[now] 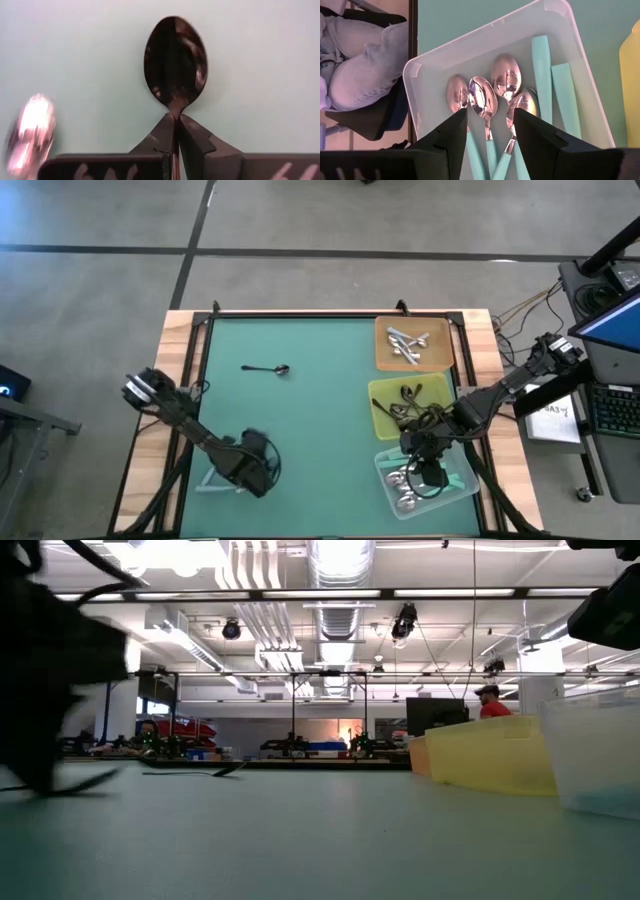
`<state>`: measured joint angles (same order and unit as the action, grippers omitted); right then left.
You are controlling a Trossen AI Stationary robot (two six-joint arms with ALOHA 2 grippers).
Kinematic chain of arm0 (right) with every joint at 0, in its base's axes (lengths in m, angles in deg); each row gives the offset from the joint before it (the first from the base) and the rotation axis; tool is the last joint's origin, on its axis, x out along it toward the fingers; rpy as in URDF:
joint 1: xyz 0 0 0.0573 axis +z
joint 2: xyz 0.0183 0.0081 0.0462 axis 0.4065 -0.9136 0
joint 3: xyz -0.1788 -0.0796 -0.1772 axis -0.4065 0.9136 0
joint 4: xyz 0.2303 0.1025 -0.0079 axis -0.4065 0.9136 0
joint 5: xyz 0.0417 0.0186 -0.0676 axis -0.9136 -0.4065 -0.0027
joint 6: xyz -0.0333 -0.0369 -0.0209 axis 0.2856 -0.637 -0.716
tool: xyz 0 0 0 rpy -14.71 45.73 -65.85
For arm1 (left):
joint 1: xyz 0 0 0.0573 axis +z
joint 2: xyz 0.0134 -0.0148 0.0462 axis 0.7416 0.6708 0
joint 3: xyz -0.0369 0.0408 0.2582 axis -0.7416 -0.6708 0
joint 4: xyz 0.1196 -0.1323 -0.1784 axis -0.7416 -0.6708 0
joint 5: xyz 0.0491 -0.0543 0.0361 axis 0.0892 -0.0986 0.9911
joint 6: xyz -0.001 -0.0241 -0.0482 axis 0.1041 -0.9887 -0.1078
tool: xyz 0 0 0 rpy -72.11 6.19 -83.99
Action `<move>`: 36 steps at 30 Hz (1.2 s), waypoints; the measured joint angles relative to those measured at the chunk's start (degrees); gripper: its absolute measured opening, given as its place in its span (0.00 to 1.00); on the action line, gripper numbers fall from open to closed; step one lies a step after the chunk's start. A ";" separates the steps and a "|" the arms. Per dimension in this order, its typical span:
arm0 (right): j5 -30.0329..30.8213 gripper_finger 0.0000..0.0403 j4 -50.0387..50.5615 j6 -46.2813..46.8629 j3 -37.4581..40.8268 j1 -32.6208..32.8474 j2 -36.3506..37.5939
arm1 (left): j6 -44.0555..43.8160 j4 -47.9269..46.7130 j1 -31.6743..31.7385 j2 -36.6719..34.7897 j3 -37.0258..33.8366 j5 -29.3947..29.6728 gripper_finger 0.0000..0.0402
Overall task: Sort silverware by color (type)
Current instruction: Put the black spoon into the yellow bin
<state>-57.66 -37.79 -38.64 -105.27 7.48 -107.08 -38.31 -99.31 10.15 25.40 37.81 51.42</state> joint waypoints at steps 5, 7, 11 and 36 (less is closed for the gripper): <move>0.03 0.38 -0.01 0.11 0.00 0.00 0.00 | -0.64 -0.97 0.58 0.24 1.17 21.33 0.00; 0.07 0.38 -0.07 0.61 0.00 0.00 0.00 | -2.36 -0.98 0.64 0.21 1.09 27.41 0.00; 0.32 0.38 -0.12 1.78 0.00 0.00 0.00 | -4.58 -0.92 0.66 0.37 1.12 40.75 0.00; 25.26 0.38 -24.49 8.06 -0.02 -8.60 0.00 | 18.29 7.66 6.62 2.18 29.49 54.12 0.00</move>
<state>-32.40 -62.28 -30.58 -105.29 -1.13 -107.08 -20.02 -91.65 16.77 27.58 67.30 105.54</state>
